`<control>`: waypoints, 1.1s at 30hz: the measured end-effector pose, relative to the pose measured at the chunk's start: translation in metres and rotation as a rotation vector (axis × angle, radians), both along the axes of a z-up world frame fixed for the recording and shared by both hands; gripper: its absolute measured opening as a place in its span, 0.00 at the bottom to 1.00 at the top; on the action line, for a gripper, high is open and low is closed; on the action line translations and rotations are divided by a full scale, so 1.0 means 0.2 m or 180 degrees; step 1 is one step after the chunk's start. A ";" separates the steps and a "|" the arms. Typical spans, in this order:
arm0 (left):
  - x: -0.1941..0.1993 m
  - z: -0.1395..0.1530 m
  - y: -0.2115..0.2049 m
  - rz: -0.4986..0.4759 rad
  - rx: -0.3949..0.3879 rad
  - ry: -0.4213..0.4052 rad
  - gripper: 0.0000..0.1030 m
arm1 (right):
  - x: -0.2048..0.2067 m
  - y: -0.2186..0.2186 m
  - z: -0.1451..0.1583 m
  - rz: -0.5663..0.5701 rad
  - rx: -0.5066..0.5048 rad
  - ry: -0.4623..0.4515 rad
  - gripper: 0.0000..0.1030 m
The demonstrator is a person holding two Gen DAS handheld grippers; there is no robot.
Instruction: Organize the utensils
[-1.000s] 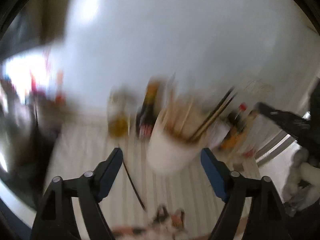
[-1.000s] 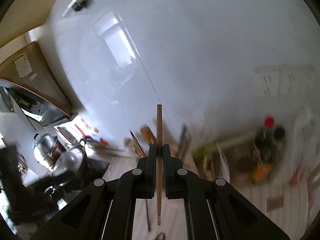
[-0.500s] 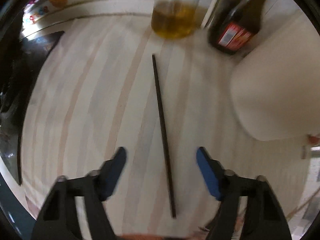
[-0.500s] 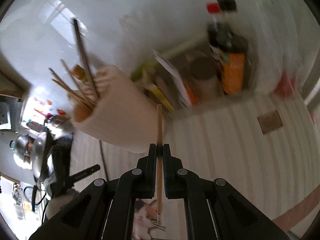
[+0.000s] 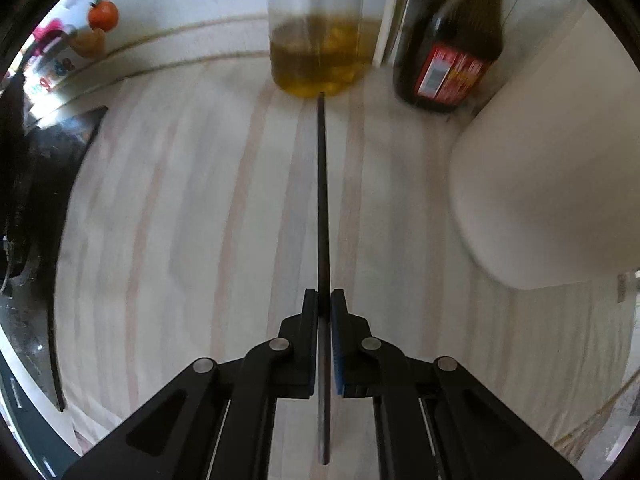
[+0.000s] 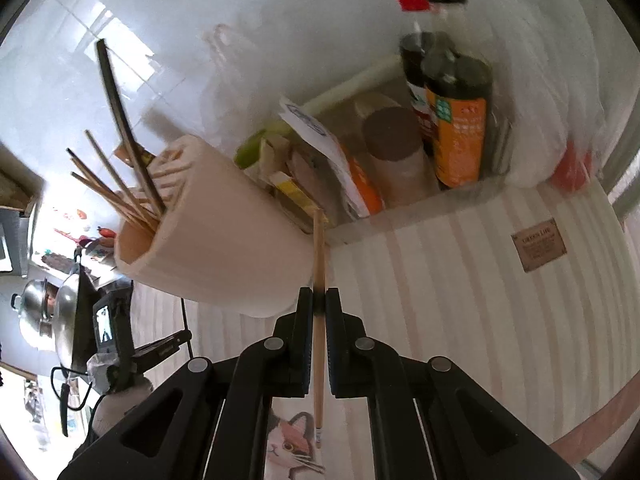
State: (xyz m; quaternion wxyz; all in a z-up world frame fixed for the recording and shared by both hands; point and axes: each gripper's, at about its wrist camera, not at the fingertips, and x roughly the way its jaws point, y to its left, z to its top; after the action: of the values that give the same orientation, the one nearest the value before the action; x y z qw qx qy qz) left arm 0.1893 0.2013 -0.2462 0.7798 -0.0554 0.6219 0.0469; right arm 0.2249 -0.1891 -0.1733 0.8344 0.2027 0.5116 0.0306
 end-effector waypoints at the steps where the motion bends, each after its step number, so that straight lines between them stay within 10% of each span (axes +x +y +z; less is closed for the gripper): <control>1: -0.02 0.05 0.00 0.0008 -0.0032 -0.0070 0.03 | 0.00 0.01 0.02 0.0029 -0.0006 -0.0038 0.06; 17: -0.13 1.06 -0.03 -0.0013 -0.0388 -0.1491 0.03 | -0.01 0.19 0.49 0.0293 0.0098 -0.0753 0.06; 33: 0.13 1.43 -0.23 -0.0296 -0.0525 -0.2132 0.03 | 0.18 0.50 0.97 0.0505 -0.0415 -0.1720 0.06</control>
State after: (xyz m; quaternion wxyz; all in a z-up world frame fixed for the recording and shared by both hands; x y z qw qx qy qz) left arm 0.2147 0.1544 0.0392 0.9348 -0.1022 0.3350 -0.0599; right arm 0.2612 -0.0900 0.0216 0.9467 0.0925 0.2859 0.1157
